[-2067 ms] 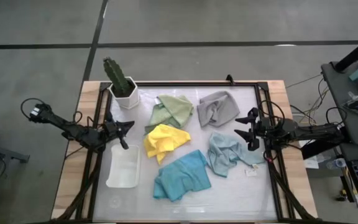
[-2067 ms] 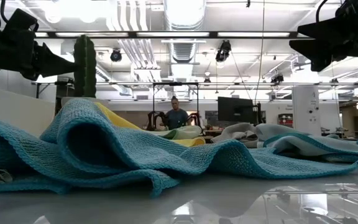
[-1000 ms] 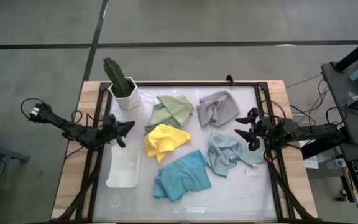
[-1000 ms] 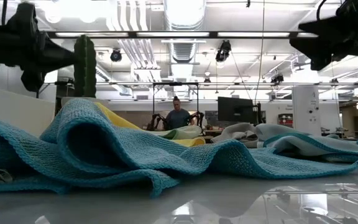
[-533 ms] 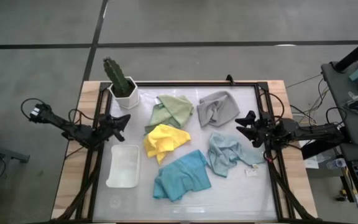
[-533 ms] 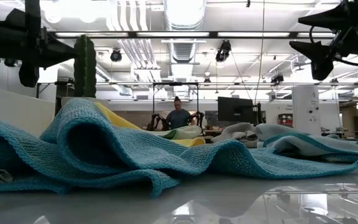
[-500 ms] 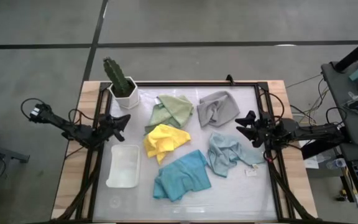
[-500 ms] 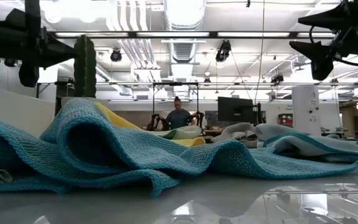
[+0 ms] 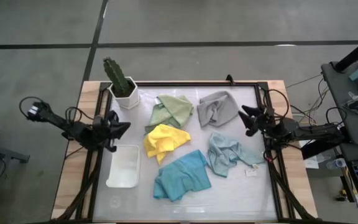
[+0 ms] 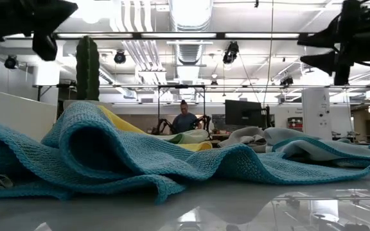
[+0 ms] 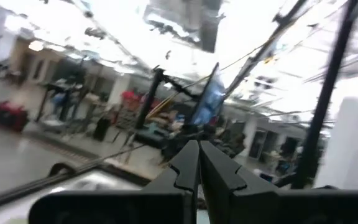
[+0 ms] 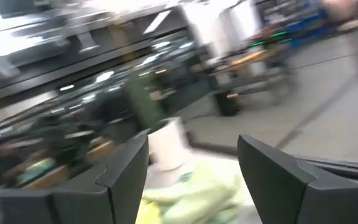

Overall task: Fold microfiber towels
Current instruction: Fold the yellow microfiber towel

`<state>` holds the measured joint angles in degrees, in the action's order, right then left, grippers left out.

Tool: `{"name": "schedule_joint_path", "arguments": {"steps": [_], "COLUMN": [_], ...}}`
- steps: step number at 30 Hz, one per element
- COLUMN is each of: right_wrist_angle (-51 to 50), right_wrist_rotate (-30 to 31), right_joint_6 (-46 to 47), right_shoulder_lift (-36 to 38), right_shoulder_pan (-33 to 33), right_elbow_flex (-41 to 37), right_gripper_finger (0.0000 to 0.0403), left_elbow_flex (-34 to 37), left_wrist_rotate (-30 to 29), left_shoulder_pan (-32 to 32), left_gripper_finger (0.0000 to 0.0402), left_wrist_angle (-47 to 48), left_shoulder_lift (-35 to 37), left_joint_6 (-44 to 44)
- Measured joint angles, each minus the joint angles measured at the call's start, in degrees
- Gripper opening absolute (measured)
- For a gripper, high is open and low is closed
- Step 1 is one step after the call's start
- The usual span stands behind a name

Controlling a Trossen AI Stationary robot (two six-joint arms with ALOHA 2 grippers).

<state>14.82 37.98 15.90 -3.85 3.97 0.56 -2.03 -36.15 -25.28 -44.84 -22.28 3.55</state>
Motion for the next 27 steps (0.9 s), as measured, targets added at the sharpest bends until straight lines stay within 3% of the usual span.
{"name": "schedule_joint_path", "arguments": {"steps": [4,10,15,21,27], "right_wrist_angle": [0.48,0.73,1.30,4.46,5.17], "right_wrist_rotate": [0.61,0.62,0.46,-6.85,-11.25], "right_joint_6": [-0.02,-2.55,-6.44,-12.57,-15.24], "right_shoulder_lift": [-1.16,-2.39,-2.68,-2.68,-2.71], "right_shoulder_pan": [0.00,0.00,0.01,0.02,0.02], "right_elbow_flex": [0.00,0.00,0.00,0.00,0.00], "right_gripper_finger": [0.0235,0.0235,0.0235,0.0235,0.0235], "left_elbow_flex": [-0.88,-7.01,-16.52,-27.90,-39.80], "left_wrist_rotate": [0.63,-3.39,-3.64,-3.48,-3.44], "left_shoulder_pan": [0.10,0.17,0.17,0.15,0.20], "left_gripper_finger": [0.0000,0.0000,0.0000,0.0002,0.0054], "left_wrist_angle": [-1.90,-4.57,3.17,12.87,31.59], "left_shoulder_lift": [-4.48,-13.10,-23.45,-35.66,-45.73], "left_joint_6": [-0.95,-1.09,-0.92,0.16,8.77]}}
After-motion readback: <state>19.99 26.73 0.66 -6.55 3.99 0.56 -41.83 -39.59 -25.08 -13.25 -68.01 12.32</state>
